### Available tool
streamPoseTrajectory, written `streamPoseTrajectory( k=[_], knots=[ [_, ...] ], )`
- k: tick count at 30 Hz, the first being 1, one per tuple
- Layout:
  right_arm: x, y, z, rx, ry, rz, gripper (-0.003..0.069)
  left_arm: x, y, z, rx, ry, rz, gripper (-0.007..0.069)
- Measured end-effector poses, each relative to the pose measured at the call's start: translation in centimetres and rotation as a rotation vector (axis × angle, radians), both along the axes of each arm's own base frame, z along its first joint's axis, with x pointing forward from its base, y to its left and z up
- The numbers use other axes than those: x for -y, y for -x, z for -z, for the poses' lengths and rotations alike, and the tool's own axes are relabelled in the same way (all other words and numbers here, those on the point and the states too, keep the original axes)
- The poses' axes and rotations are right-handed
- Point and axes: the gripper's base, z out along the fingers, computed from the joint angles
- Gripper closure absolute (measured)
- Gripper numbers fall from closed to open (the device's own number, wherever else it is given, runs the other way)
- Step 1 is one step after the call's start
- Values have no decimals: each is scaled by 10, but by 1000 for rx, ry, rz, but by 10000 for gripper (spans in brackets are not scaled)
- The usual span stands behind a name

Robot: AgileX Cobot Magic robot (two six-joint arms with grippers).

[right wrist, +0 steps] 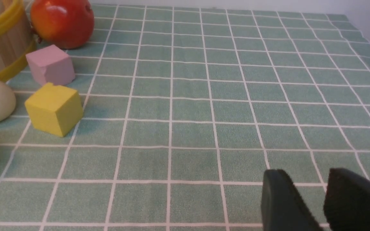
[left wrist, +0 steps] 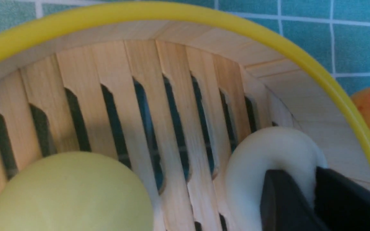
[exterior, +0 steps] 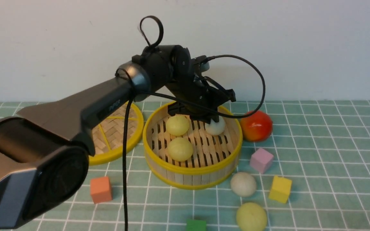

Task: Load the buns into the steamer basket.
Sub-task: Use the left arm to put the steamed stuffed bun into the steamer, then use the right arm to grab a steamed stuffed bun

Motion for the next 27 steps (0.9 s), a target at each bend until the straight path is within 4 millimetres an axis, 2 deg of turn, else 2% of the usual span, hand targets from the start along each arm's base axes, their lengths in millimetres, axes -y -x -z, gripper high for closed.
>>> streamPoseTrajectory(
  k=[2,5,7,9,10,12,13,14,15,16,20,21,22,24,26,27],
  knots=[
    [0,0,0,0,0,0,421,0,0,0,1,-6,0,397],
    [0,0,0,0,0,0,421,-2,2,-3,-10,-23,8,245],
    [0,0,0,0,0,0,421,-3,4,-6,-20,-30,13,200],
    [0,0,0,0,0,0,421,-8,11,-27,-19,-39,23,99],
    [0,0,0,0,0,0,421,-8,12,-30,-19,-39,25,94],
    [0,0,0,0,0,0,421,-23,23,-72,9,-42,27,44],
    [0,0,0,0,0,0,421,-29,28,-86,14,-50,30,41],
    [0,0,0,0,0,0,421,-31,29,-90,18,-54,31,41],
    [0,0,0,0,0,0,421,-48,44,-125,45,-72,35,53],
    [0,0,0,0,0,0,421,-54,49,-137,58,-85,35,61],
    [0,0,0,0,0,0,421,-94,98,-218,180,-160,15,173],
    [0,0,0,0,0,0,421,-95,101,-221,185,-157,15,181],
    [0,0,0,0,0,0,421,-108,122,-251,264,-154,-5,251],
    [0,0,0,0,0,0,421,-122,147,-278,335,-142,-23,356],
    [0,0,0,0,0,0,421,-131,164,-289,356,-134,-35,447],
    [0,0,0,0,0,0,421,-138,179,-296,366,-123,-42,514]
  ],
)
